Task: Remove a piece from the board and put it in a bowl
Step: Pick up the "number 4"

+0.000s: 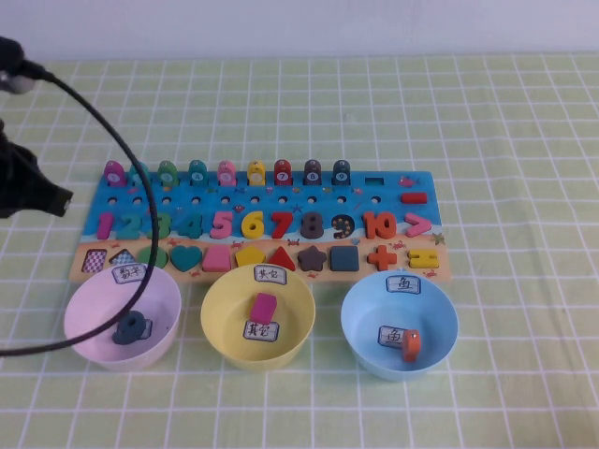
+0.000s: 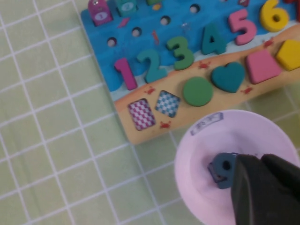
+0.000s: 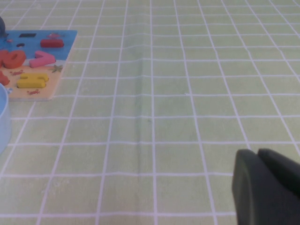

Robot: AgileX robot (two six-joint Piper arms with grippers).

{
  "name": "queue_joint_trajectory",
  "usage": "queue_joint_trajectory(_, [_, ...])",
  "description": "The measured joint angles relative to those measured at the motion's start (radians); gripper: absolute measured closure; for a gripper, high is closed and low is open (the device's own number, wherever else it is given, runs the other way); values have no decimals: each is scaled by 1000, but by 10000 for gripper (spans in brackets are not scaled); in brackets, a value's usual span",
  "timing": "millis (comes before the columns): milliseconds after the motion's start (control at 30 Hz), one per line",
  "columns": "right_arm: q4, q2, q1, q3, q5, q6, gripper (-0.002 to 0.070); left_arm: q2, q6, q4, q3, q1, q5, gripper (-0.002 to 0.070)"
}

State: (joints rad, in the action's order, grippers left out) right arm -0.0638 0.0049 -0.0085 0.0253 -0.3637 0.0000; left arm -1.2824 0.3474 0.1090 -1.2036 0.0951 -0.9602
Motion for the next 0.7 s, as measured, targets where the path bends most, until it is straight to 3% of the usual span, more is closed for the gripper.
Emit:
queue_joint_trajectory(300, [0, 0, 0, 0, 0, 0, 694, -228, 0, -79, -243, 75, -147, 680])
queue_joint_trajectory(700, [0, 0, 0, 0, 0, 0, 694, -450, 1, -109, -270, 101, -166, 680])
